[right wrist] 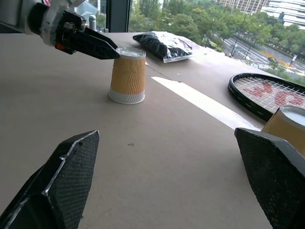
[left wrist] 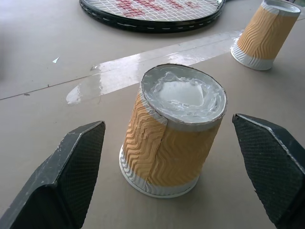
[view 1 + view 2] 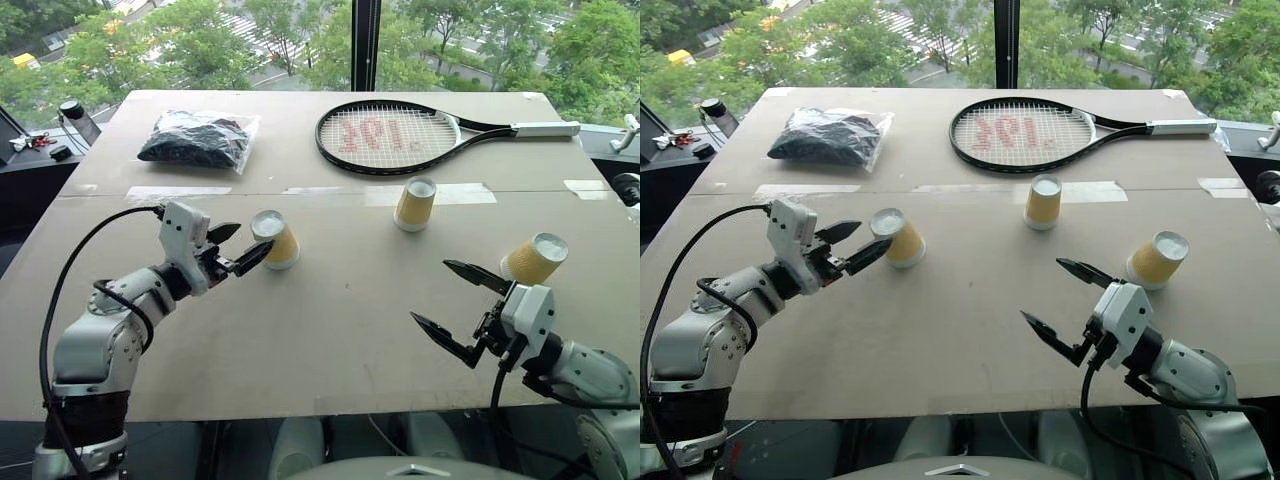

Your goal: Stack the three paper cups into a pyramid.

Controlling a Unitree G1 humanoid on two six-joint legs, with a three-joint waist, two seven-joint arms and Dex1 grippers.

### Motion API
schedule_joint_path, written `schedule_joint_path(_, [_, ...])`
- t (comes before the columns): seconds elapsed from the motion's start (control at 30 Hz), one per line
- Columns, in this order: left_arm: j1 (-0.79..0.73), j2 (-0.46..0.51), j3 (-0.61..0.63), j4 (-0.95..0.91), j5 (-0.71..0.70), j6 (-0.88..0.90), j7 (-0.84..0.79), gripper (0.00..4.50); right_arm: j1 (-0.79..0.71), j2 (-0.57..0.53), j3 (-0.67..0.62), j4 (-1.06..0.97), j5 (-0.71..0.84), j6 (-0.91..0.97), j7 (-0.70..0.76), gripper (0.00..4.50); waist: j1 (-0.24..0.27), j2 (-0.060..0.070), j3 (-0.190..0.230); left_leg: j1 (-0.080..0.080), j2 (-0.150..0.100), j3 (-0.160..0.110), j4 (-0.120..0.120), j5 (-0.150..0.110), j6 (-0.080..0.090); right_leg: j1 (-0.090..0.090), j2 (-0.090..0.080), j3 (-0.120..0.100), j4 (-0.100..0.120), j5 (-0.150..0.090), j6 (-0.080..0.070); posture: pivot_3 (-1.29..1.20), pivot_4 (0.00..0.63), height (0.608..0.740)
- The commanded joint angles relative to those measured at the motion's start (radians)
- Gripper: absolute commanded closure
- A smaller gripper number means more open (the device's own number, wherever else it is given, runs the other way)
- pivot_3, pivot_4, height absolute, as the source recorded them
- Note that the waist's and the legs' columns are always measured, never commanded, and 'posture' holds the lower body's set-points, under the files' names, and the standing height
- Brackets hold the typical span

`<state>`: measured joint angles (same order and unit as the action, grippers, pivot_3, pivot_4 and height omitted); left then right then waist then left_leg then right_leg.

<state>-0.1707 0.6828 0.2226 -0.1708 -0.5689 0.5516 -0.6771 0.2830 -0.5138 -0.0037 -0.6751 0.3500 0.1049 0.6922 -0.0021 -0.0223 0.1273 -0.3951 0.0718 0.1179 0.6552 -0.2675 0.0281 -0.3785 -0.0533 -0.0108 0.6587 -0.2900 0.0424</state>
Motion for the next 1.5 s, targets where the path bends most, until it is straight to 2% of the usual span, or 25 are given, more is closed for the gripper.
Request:
schedule_joint_path(0.03, [-0.052,-0.009,-0.030,0.046,0.036,-0.051,-0.038,0.10,0.013,0.006,0.002,-0.061,-0.018,-0.013,-0.029,0.00,0.000,0.000,0.000,0.000,0.000,0.000,0.000,0.000,0.000,0.000,0.000,0.000,0.000,0.000,0.000,0.00,0.150,0.740])
schedule_joint_path(0.17, [-0.115,-0.025,-0.087,0.139,0.085,-0.099,-0.089,0.10,0.028,0.015,0.004,-0.081,-0.039,-0.011,-0.057,0.00,0.000,0.000,0.000,0.000,-0.001,0.000,0.000,0.000,0.000,0.000,0.000,0.000,0.000,0.000,0.000,0.00,0.150,0.740])
schedule_joint_path(0.27, [-0.160,-0.035,-0.108,0.207,0.111,-0.137,-0.122,0.89,0.051,0.019,0.009,-0.095,-0.059,-0.017,-0.076,0.00,0.000,0.000,0.000,0.000,-0.001,0.000,0.001,0.000,0.000,0.000,0.001,0.000,0.001,0.000,0.000,0.00,0.150,0.740])
schedule_joint_path(0.37, [-0.183,-0.038,-0.113,0.246,0.120,-0.158,-0.155,2.14,0.071,0.023,0.017,-0.107,-0.073,-0.019,-0.090,0.00,0.000,0.000,0.000,0.000,-0.001,0.000,0.001,0.000,0.000,0.000,0.001,0.000,0.001,0.000,0.000,0.00,0.150,0.740])
schedule_joint_path(0.4, [-0.192,-0.037,-0.118,0.255,0.120,-0.164,-0.175,2.28,0.080,0.027,0.018,-0.112,-0.079,-0.021,-0.097,0.00,0.000,0.000,0.000,0.000,-0.001,0.000,0.001,0.000,0.000,0.000,0.001,0.000,0.001,0.000,0.000,0.00,0.150,0.740])
schedule_joint_path(0.6, [-0.279,-0.064,-0.165,0.252,0.069,-0.111,-0.305,2.29,0.124,0.045,0.035,-0.123,-0.116,-0.036,-0.129,0.00,0.009,0.000,0.000,-0.002,-0.001,-0.001,0.005,0.000,0.000,0.000,0.001,-0.001,0.002,0.000,0.000,0.00,0.150,0.740])
schedule_joint_path(0.77, [-0.355,-0.109,-0.238,0.291,0.116,-0.125,-0.340,2.29,0.143,0.061,0.040,-0.127,-0.139,-0.045,-0.151,0.00,0.014,0.000,0.000,-0.003,-0.001,-0.001,0.009,0.000,0.000,0.000,0.001,-0.001,0.004,0.000,0.001,0.00,0.150,0.740])
schedule_joint_path(0.93, [-0.431,-0.187,-0.328,0.423,0.217,-0.231,-0.364,2.29,0.201,0.083,0.036,-0.138,-0.157,-0.055,-0.182,0.00,0.016,0.000,0.000,-0.004,-0.001,-0.003,0.010,0.000,0.000,0.000,0.003,-0.002,0.004,0.000,0.001,0.00,0.150,0.740])
schedule_joint_path(1.27, [-0.511,-0.265,-0.358,0.577,0.298,-0.344,-0.389,2.29,0.311,0.089,0.011,-0.138,-0.179,-0.104,-0.193,0.00,0.015,-0.001,0.001,-0.005,-0.001,-0.004,0.011,0.000,0.000,0.000,0.003,-0.002,0.004,0.000,0.001,0.00,0.150,0.740])
schedule_joint_path(1.5, [-0.510,-0.285,-0.359,0.598,0.319,-0.381,-0.406,2.29,0.323,0.094,0.009,-0.124,-0.181,-0.122,-0.198,0.00,0.016,-0.001,0.000,-0.005,-0.001,-0.004,0.012,0.000,0.000,0.001,0.003,-0.002,0.004,0.000,0.001,0.00,0.150,0.740])
